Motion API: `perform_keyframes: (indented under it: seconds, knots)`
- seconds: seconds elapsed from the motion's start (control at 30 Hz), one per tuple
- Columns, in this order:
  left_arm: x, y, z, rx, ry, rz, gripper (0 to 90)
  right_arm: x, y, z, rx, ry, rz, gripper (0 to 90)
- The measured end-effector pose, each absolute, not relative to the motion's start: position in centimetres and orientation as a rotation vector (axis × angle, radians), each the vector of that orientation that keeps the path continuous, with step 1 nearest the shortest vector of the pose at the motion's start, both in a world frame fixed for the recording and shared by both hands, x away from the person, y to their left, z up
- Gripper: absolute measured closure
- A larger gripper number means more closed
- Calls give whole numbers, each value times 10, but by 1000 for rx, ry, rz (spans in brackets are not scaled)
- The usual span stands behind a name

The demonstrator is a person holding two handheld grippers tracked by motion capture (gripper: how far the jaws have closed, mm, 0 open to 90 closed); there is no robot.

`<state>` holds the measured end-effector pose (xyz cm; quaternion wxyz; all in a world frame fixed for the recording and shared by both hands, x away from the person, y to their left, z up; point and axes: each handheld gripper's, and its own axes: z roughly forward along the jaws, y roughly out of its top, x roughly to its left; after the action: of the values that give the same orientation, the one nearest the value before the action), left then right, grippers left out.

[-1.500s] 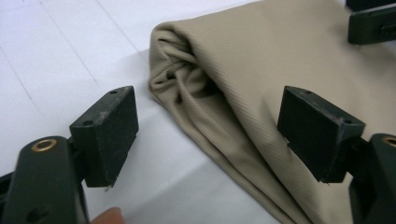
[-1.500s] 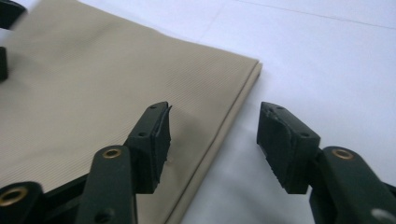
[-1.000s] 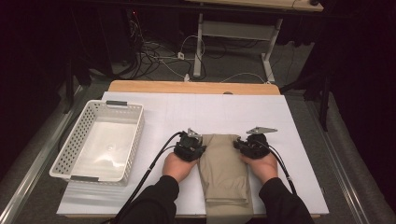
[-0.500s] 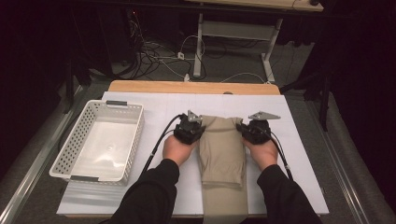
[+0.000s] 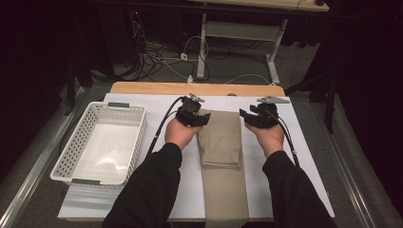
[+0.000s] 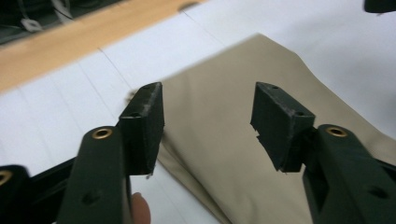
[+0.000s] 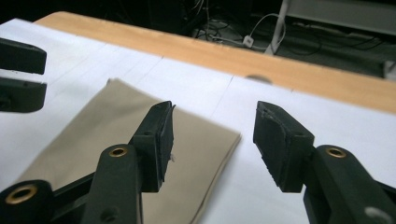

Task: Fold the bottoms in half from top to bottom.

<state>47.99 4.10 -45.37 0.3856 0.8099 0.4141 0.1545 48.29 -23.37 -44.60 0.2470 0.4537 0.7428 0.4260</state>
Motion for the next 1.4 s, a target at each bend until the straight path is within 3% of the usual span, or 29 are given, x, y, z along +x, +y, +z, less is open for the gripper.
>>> perform_keyframes:
  seconds: [0.27, 0.53, 0.87, 1.03, 1.17, 1.4]
  knots:
    - [425, 54, -479, 2024, 1016, 364, 260, 443, -234, -467, 1223, 2086, 1155, 457]
    - [368, 69, -497, 2012, 953, 315, 216, 390, -232, -478, 1185, 2108, 1188, 450]
    - [301, 102, -505, 1968, 959, 345, 139, 331, -240, -491, 1141, 2099, 1223, 450]
    - [283, 112, -510, 1991, 973, 386, 80, 311, -237, -501, 1107, 2115, 1222, 450]
    - [282, 118, -519, 1975, 963, 307, 0, 304, -234, -508, 1093, 2157, 1205, 450]
    - [279, 117, -520, 1949, 922, 327, 0, 312, -232, -514, 1112, 2203, 1177, 462]
